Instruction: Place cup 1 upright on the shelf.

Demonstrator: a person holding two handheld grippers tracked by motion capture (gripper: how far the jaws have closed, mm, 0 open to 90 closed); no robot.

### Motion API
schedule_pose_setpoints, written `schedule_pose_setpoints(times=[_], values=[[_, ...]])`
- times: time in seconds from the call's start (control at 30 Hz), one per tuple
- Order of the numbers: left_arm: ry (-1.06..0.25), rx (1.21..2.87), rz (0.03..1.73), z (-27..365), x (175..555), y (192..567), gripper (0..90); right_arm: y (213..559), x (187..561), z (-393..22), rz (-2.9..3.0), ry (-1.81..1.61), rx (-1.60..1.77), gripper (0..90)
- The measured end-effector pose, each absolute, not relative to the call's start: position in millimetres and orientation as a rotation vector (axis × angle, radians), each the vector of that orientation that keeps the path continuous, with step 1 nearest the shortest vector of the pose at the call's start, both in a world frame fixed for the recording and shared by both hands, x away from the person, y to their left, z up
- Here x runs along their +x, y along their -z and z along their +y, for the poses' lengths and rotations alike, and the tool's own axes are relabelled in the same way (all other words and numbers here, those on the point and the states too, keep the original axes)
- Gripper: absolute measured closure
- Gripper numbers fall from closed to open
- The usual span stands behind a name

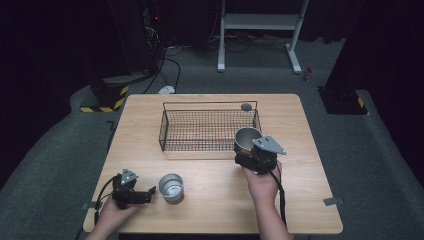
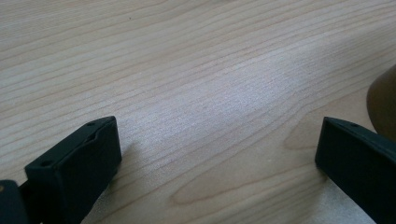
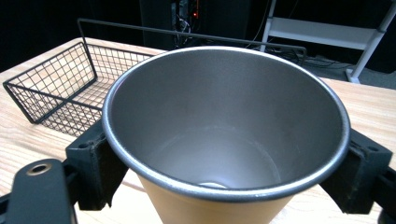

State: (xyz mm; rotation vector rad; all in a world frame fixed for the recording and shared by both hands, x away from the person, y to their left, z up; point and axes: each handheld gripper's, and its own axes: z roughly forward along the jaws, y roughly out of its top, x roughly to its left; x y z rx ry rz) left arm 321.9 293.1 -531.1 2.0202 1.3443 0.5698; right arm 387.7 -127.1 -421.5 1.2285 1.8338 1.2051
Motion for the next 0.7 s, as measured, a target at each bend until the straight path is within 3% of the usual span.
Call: schedule_pose_setpoints(times=[0.7], values=[[-0.565, 2.023, 1.345, 293.1, 321.8, 531.0, 0.6, 399.0, 410.7, -117.8, 1.805, -1.233, 1.218, 13.6]])
